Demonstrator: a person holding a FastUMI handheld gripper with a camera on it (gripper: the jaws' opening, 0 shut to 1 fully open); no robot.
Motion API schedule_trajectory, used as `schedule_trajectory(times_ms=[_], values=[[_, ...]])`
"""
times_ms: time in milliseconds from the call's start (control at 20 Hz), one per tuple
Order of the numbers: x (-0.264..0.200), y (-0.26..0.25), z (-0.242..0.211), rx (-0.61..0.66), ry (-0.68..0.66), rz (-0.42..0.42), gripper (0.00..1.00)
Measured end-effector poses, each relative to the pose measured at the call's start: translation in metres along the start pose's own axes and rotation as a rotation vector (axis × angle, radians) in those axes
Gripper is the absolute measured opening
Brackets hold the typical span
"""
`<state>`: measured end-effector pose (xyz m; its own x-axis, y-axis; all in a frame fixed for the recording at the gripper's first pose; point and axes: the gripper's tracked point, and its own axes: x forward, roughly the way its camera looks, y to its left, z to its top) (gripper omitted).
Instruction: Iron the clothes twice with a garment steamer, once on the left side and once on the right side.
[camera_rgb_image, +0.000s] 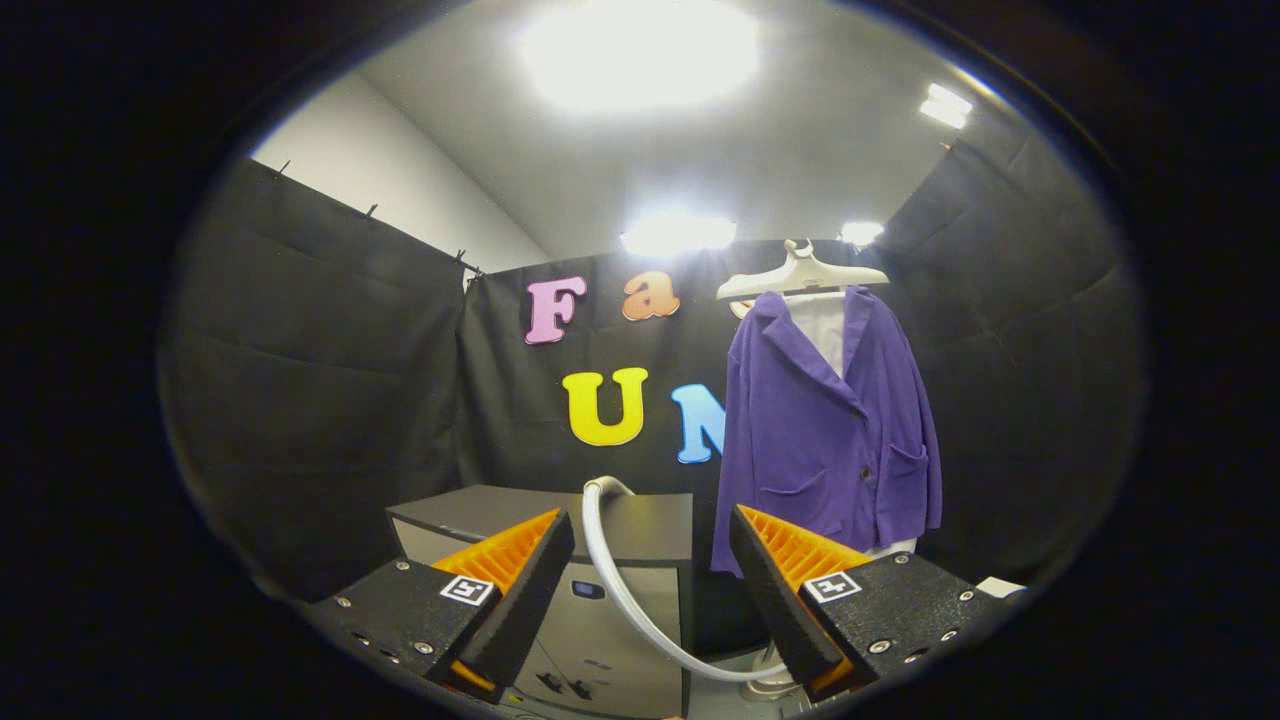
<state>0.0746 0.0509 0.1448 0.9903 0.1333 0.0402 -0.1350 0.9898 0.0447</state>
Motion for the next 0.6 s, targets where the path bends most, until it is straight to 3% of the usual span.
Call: schedule_trajectory(times_ms=[300,600], values=[[0.071,0.020,0.046,0.021,0.017,0.077,0.96],[0.152,0.027,0.055,0.018,0.107,0.120,0.96]])
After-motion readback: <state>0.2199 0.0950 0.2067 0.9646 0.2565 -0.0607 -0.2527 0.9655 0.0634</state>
